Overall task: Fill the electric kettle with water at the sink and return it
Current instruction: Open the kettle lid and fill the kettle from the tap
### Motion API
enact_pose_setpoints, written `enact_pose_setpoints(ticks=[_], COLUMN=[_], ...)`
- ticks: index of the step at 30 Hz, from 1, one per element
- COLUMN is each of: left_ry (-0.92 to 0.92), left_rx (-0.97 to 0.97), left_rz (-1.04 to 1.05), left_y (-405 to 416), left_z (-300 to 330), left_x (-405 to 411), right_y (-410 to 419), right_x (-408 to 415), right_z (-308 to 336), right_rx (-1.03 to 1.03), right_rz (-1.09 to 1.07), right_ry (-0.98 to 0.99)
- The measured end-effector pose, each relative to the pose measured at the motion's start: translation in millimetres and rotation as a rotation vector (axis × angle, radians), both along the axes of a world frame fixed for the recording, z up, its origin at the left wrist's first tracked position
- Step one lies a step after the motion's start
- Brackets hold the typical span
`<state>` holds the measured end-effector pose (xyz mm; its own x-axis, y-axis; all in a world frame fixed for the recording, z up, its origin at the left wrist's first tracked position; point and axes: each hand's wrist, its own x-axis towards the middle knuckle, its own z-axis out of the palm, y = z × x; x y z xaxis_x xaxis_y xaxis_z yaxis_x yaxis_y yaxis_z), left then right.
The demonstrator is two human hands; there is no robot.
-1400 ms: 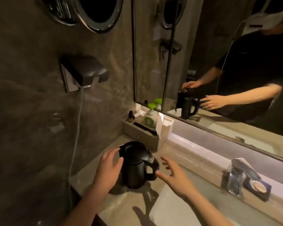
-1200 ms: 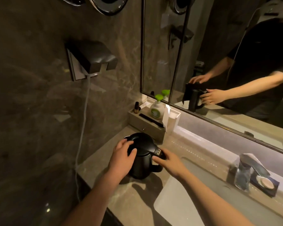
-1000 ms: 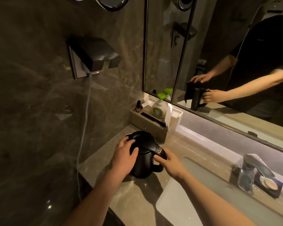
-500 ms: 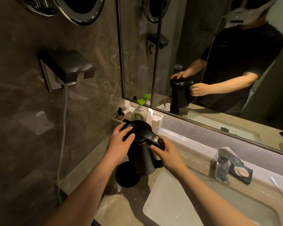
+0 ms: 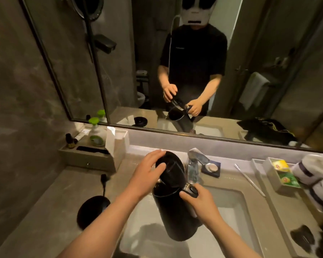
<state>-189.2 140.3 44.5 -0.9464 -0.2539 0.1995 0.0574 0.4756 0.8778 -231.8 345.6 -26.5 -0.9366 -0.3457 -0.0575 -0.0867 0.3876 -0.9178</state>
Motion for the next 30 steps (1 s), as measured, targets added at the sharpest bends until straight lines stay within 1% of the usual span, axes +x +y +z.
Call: enact_pose_setpoints(ticks=[2, 6, 8, 11, 17, 19, 21, 24, 30], left_ry=[-0.034, -0.112, -0.191, -0.266, -0.264, -0.218, -0.161, -0.119, -0.043], left_rx=[0.046, 0.019, -0.035, -0.173, -0.533, -0.693, -0.802, -0.871, -0.915], left_rz=[-0.048, -0.143, -0.179, -0.228, -0.266, -0.274, -0.278, -0.282, -0.225], left_y=[15, 37, 46, 60, 77, 77, 77, 80, 85], left_z=[-14, -40, -52, -59, -71, -75, -79, -84, -91], left_x=[-12, -40, -58, -89, -152, -170, -180, -190, -201], right_y=[31, 87, 107, 125, 120, 113, 108, 105, 103], right_x=[0, -3, -6, -14, -38, -47, -54, -61, -73], right_z=[-10, -30, -39, -55, -86, -94, -99, -102, -107], right_rx=[0.025, 0.068, 0.066, 0.022, -0.048, -0.062, -0.074, -0.113, -0.188], right_rz=[-0.066, -0.182, -0.216, -0.262, -0.299, -0.298, -0.289, -0.302, -0.319], right_ry=[-0.034, -0.104, -0.155, -0.230, -0.365, -0.383, -0.400, -0.414, -0.414])
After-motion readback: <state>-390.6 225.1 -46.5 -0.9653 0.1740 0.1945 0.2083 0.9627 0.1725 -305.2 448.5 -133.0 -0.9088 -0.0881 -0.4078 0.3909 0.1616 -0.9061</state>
